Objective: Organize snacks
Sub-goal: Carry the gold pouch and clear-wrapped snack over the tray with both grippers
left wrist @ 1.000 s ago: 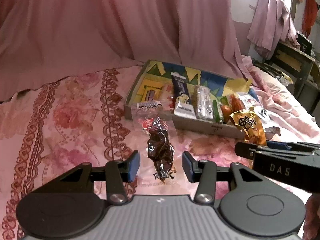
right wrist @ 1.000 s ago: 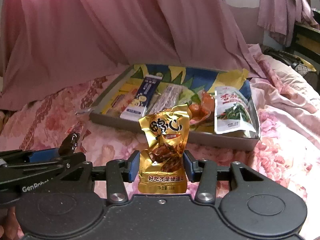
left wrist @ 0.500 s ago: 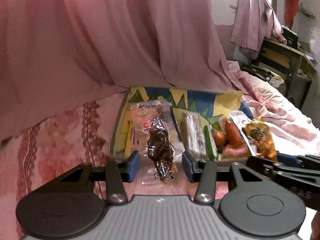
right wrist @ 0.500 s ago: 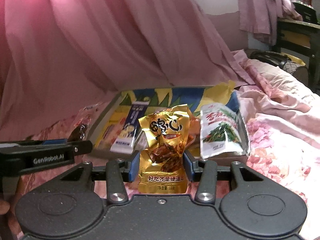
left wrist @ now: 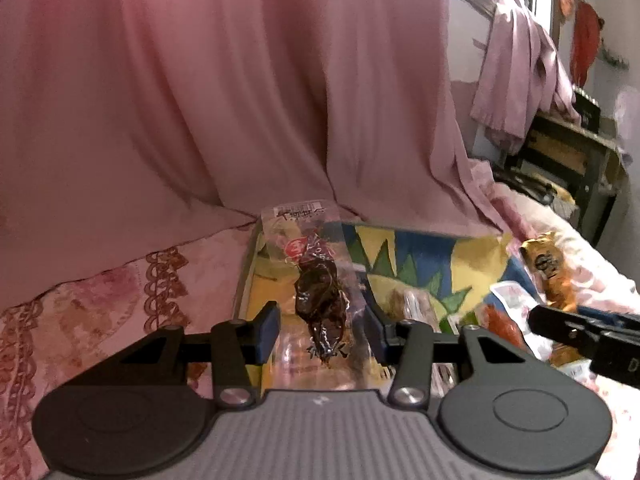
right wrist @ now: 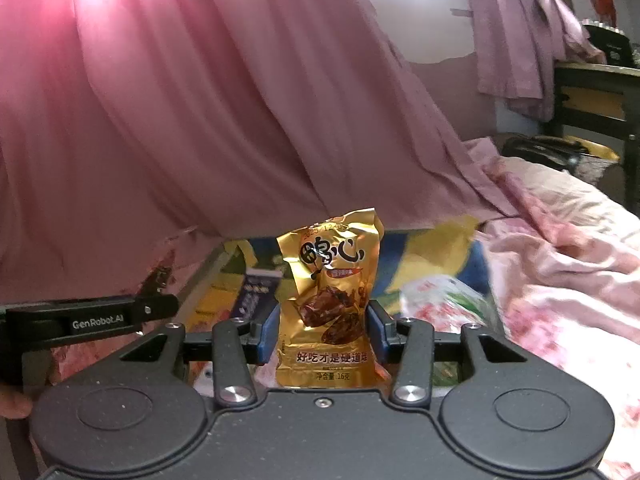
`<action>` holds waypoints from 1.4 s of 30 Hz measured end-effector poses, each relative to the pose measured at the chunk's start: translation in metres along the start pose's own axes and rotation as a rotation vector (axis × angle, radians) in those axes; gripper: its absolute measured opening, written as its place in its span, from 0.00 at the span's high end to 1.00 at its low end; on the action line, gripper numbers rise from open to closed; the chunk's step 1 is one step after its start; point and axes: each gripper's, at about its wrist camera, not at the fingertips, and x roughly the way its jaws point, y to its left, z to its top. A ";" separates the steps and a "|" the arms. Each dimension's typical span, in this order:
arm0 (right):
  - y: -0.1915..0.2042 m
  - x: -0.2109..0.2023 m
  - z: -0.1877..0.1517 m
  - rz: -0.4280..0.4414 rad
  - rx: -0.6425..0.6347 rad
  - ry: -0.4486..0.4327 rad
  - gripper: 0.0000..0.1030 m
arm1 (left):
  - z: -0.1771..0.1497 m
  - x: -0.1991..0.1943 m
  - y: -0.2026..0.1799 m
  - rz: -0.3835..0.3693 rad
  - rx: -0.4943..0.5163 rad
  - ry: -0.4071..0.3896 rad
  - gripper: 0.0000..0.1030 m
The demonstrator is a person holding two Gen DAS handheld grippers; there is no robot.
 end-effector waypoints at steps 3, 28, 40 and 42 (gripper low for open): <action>0.008 0.019 0.002 0.023 -0.012 0.007 0.54 | 0.003 0.011 0.006 -0.012 0.001 0.002 0.51; 0.033 0.087 -0.021 0.051 -0.103 0.085 0.53 | -0.017 0.049 0.022 -0.041 -0.027 0.119 0.51; 0.034 0.091 -0.025 0.051 -0.110 0.106 0.47 | -0.019 0.053 0.025 -0.025 -0.051 0.151 0.50; 0.034 0.091 -0.024 0.050 -0.108 0.107 0.46 | -0.019 0.053 0.026 -0.023 -0.059 0.153 0.50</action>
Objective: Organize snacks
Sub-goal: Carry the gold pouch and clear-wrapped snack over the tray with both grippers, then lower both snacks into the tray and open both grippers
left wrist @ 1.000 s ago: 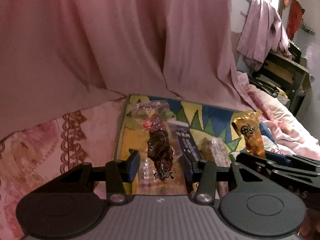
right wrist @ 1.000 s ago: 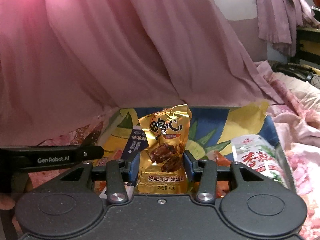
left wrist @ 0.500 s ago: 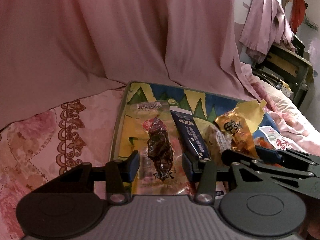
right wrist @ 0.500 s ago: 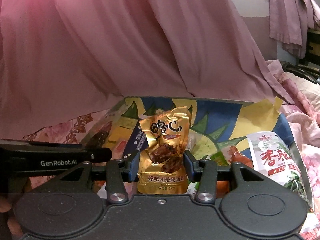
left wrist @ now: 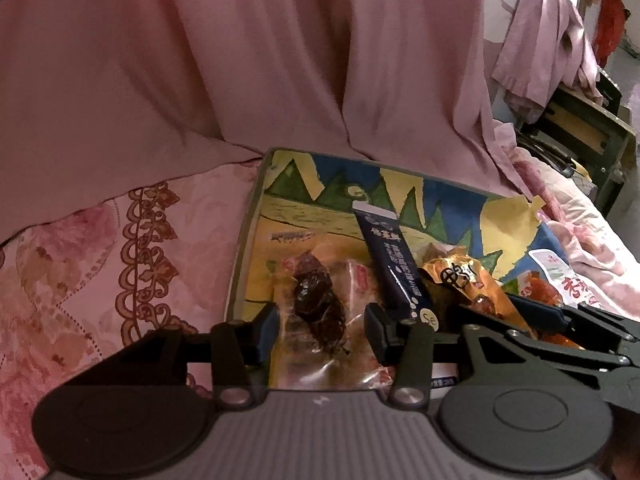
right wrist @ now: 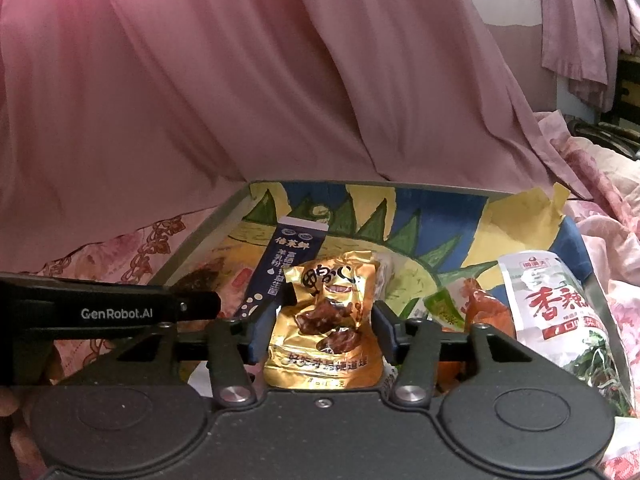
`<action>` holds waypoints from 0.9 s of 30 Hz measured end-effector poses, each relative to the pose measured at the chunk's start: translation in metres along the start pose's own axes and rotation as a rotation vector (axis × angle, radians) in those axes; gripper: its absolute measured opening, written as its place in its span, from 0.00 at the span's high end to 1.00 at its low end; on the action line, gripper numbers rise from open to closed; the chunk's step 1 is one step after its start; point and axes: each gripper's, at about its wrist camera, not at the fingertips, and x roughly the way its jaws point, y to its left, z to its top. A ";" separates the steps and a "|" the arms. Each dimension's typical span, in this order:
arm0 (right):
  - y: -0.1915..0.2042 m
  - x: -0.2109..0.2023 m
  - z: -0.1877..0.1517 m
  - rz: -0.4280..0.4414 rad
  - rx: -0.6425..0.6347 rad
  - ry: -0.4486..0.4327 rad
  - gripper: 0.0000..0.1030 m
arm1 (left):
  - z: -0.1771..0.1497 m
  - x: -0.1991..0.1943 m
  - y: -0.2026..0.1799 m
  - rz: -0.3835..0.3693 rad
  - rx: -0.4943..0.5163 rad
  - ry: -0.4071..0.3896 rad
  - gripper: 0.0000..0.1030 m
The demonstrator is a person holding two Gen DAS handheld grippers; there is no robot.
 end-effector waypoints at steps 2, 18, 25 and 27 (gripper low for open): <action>0.000 0.000 0.000 -0.001 -0.001 0.001 0.46 | 0.000 0.000 0.002 -0.001 -0.010 0.002 0.50; -0.002 0.000 -0.001 -0.014 0.012 -0.005 0.39 | 0.003 -0.003 0.005 -0.005 -0.046 -0.024 0.45; -0.004 -0.002 0.000 -0.025 0.030 -0.014 0.30 | 0.005 -0.006 0.005 -0.010 -0.055 -0.040 0.37; -0.005 -0.003 0.001 -0.028 0.036 -0.017 0.29 | 0.005 -0.007 0.005 -0.015 -0.062 -0.045 0.36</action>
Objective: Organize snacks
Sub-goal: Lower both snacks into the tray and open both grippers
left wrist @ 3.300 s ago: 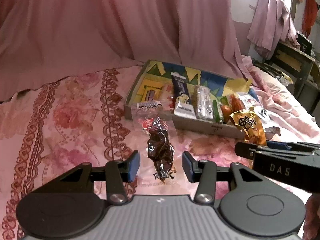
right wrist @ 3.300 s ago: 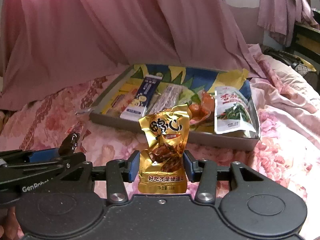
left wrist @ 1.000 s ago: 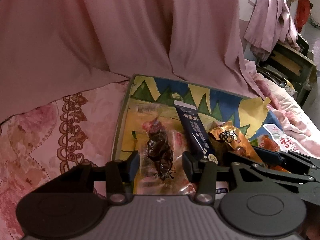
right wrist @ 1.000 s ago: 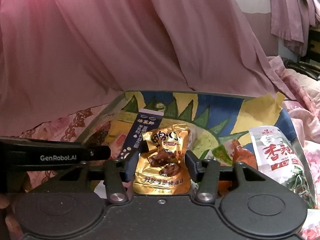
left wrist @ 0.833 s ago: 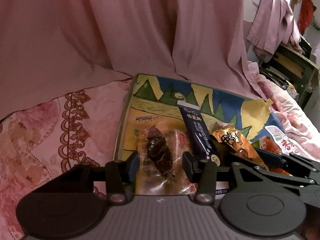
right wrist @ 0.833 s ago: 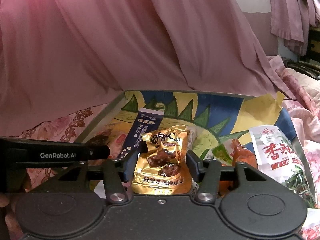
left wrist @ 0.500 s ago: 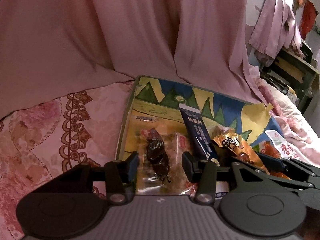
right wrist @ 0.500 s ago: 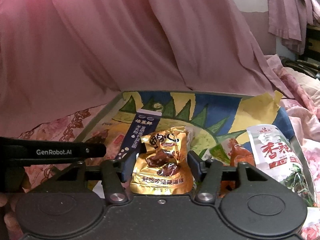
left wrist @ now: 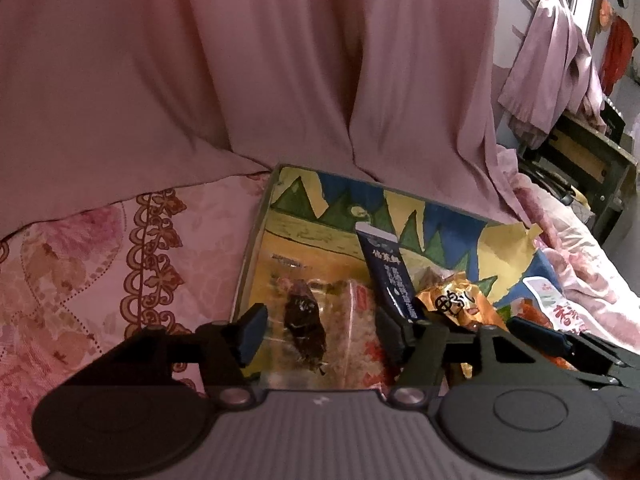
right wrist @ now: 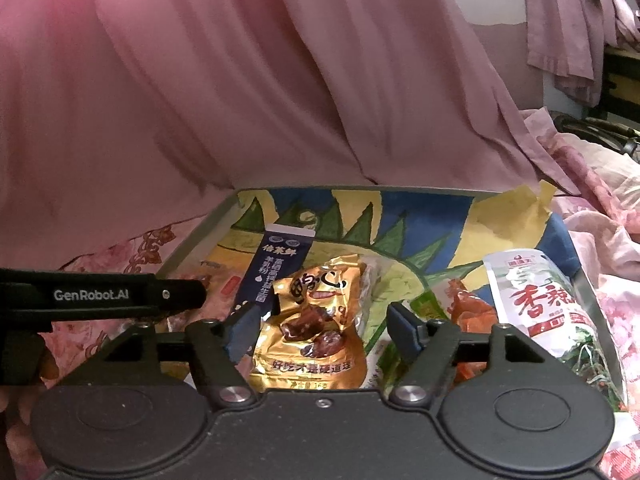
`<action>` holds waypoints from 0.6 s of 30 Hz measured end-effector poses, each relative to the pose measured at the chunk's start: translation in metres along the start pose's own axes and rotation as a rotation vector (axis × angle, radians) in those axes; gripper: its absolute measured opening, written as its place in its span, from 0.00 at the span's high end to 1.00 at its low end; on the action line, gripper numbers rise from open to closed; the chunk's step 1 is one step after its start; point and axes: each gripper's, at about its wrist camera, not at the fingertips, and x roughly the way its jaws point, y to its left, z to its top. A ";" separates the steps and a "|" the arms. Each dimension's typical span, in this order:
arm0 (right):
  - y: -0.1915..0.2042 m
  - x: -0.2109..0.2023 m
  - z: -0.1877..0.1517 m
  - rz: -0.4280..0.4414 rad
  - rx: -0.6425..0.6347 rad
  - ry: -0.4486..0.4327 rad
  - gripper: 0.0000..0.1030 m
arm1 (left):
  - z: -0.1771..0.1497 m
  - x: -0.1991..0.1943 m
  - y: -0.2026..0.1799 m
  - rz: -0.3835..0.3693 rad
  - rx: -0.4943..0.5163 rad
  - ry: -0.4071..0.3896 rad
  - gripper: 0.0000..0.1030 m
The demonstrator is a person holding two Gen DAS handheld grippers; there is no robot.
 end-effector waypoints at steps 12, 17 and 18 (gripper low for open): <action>-0.005 -0.009 0.005 -0.022 0.032 -0.047 0.23 | 0.005 -0.013 -0.004 -0.017 -0.016 -0.063 0.17; -0.007 -0.013 0.008 -0.035 0.044 -0.071 0.18 | 0.006 -0.018 -0.009 -0.010 0.002 -0.094 0.08; -0.008 -0.014 0.009 -0.037 0.048 -0.076 0.17 | 0.006 -0.019 -0.009 -0.005 0.001 -0.102 0.05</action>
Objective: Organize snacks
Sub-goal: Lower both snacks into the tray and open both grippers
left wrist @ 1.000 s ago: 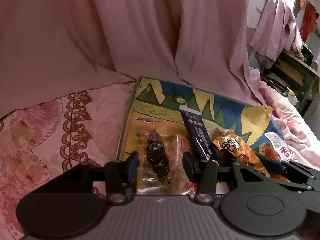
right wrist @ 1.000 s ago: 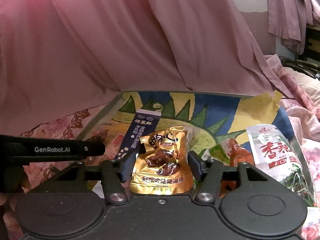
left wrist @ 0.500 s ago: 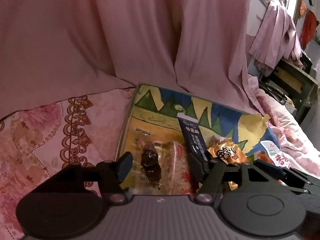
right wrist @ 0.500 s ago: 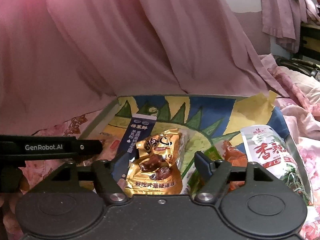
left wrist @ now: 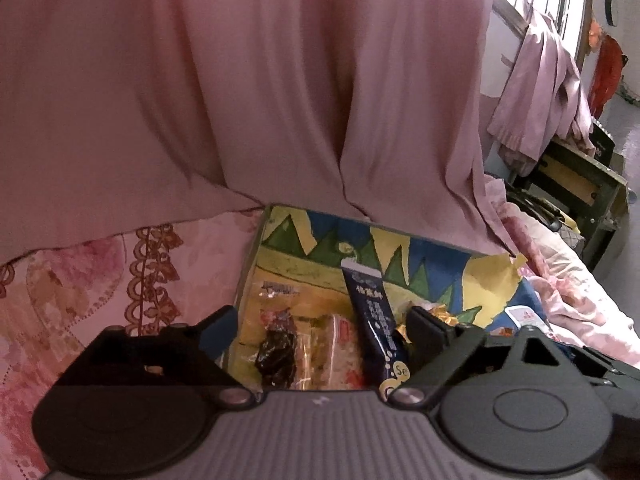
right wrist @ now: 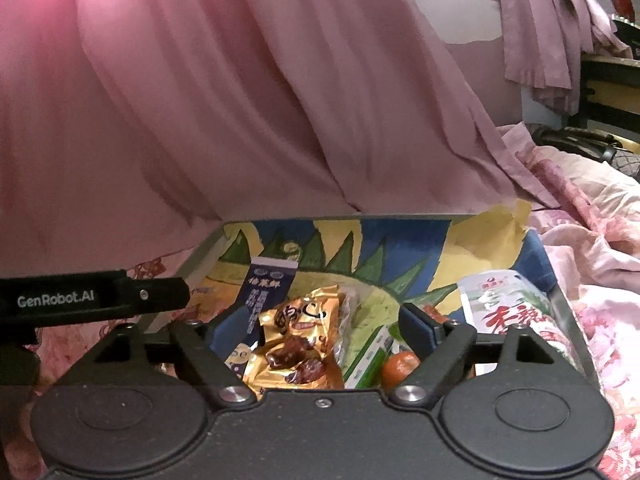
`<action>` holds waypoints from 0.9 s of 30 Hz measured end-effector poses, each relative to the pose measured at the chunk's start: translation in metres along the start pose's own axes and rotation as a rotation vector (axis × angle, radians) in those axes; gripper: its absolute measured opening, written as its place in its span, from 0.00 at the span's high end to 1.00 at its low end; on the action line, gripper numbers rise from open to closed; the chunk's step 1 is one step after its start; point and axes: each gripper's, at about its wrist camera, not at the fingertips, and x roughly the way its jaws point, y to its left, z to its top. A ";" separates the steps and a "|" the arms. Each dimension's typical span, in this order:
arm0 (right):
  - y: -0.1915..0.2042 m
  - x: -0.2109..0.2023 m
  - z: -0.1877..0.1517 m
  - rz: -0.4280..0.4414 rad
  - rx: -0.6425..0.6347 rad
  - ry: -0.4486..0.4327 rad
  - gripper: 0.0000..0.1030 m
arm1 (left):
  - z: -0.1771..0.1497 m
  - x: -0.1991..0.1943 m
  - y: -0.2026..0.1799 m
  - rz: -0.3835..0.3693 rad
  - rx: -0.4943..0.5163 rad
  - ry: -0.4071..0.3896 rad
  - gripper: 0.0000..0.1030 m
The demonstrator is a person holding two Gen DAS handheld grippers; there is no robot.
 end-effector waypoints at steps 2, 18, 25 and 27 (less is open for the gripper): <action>-0.002 -0.002 0.002 -0.003 0.009 -0.008 0.16 | 0.001 -0.003 0.000 0.016 -0.007 -0.024 0.02; -0.010 -0.028 0.015 -0.019 0.055 -0.085 0.02 | 0.006 -0.024 0.003 0.089 -0.040 -0.118 0.00; -0.015 -0.041 0.019 -0.033 0.081 -0.112 0.01 | 0.004 -0.035 -0.001 0.113 -0.041 -0.139 0.00; -0.016 -0.045 0.020 -0.035 0.082 -0.119 0.01 | 0.002 -0.038 -0.002 0.115 -0.040 -0.142 0.00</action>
